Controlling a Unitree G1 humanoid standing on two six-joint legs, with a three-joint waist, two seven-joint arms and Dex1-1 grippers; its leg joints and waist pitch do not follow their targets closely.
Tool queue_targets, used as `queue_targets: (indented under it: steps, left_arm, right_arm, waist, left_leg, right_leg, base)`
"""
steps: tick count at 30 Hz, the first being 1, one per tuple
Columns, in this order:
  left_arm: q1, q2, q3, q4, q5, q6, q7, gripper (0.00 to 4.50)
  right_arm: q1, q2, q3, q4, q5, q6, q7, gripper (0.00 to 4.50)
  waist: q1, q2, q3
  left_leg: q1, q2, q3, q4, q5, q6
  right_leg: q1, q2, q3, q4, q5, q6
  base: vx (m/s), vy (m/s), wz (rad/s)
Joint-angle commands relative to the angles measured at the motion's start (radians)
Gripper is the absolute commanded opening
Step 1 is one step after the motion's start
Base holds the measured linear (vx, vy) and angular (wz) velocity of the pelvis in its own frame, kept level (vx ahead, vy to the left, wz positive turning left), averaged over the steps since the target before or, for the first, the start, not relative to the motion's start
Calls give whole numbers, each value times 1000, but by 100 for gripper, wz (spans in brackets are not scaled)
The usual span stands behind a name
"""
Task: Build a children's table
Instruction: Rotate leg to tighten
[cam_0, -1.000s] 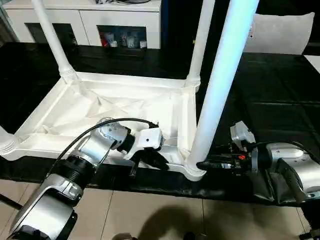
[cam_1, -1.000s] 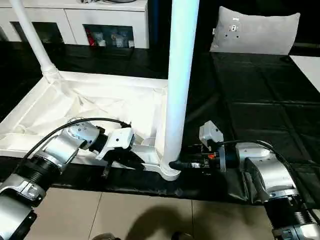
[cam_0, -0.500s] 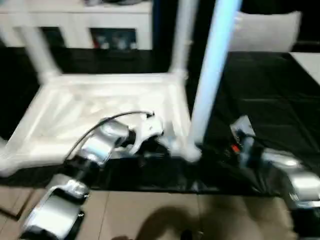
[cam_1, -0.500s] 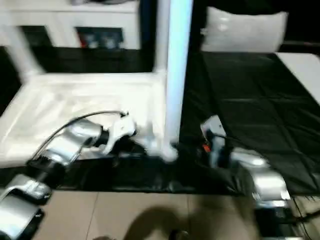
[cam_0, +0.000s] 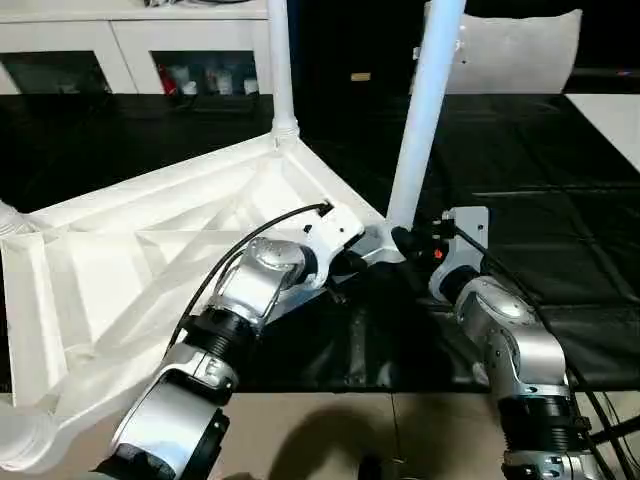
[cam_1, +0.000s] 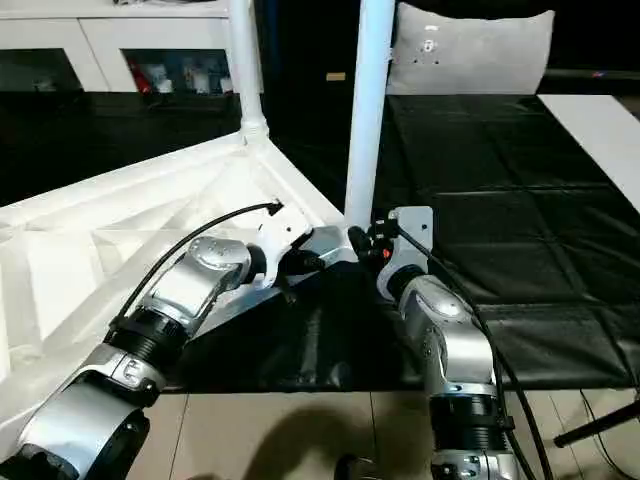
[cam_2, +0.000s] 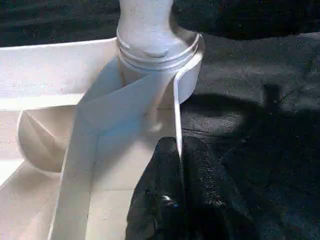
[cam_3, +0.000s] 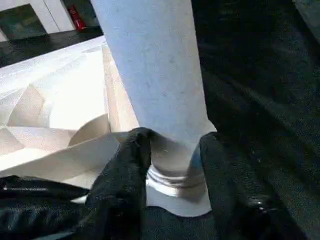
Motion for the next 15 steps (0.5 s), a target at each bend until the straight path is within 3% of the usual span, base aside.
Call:
queue_targets:
  steps: [1,3,4,5,6,10,11,12,15]
  left_arm:
    - [-3,-4,-37,-25,0,-24,-18,0]
    - [4,21,-42,-22,9,-39,-28,0]
    - [13,44,-42,-24,18,-52,-44,0]
    - [17,56,-44,-27,20,-62,-58,0]
    - [20,62,-45,-29,21,-67,-65,0]
    - [43,109,-62,-50,22,-99,-128,0]
    - [50,123,-70,-57,20,-110,-150,0]
    - [57,137,-78,-65,18,-117,-172,0]
    - [71,170,-103,-79,8,-143,-232,0]
  right_arm:
    - [19,-11,17,-34,0,-12,19,200]
    - [40,-30,5,-52,8,-20,31,213]
    - [63,-52,-8,-68,16,-31,53,233]
    - [73,-66,-12,-75,21,-32,71,233]
    - [80,-73,-13,-79,24,-33,80,241]
    - [119,-147,-8,-101,43,-43,182,285]
    - [129,-172,-2,-104,51,-51,222,289]
    - [136,-203,5,-105,55,-64,267,289]
    - [148,-278,20,-107,71,-84,378,319]
  waist:
    - [9,-2,-79]
    - [18,0,-77]
    - [23,-6,-76]
    - [26,-4,-75]
    - [27,-7,-76]
    - [28,-1,-71]
    - [27,-4,-72]
    - [28,0,-73]
    - [28,-2,-74]
  left_leg:
    - [-11,27,-1,-51,36,172]
    - [-10,27,0,-52,24,177]
    - [-8,28,2,-55,6,169]
    - [-6,28,2,-55,-3,164]
    - [-7,29,2,-56,-15,156]
    - [-4,27,3,-60,-70,130]
    - [-6,28,2,-61,-82,125]
    - [-5,28,2,-61,-83,122]
    - [-5,29,2,-60,-94,125]
  right_leg:
    - [85,-61,57,-42,-179,-164]
    - [85,-63,58,-44,-202,-160]
    - [86,-63,57,-49,-241,-151]
    - [85,-63,57,-51,-255,-146]
    - [87,-64,59,-52,-271,-138]
    - [86,-63,58,-61,-338,-114]
    - [87,-64,57,-63,-348,-106]
    - [87,-64,57,-63,-349,-104]
    - [88,-63,57,-61,-342,-109]
  base:
    - [0,0,0]
    - [0,0,0]
    - [0,0,0]
    - [0,0,0]
    - [0,0,0]
    - [0,0,0]
    - [0,0,0]
    - [0,0,0]
    - [0,0,0]
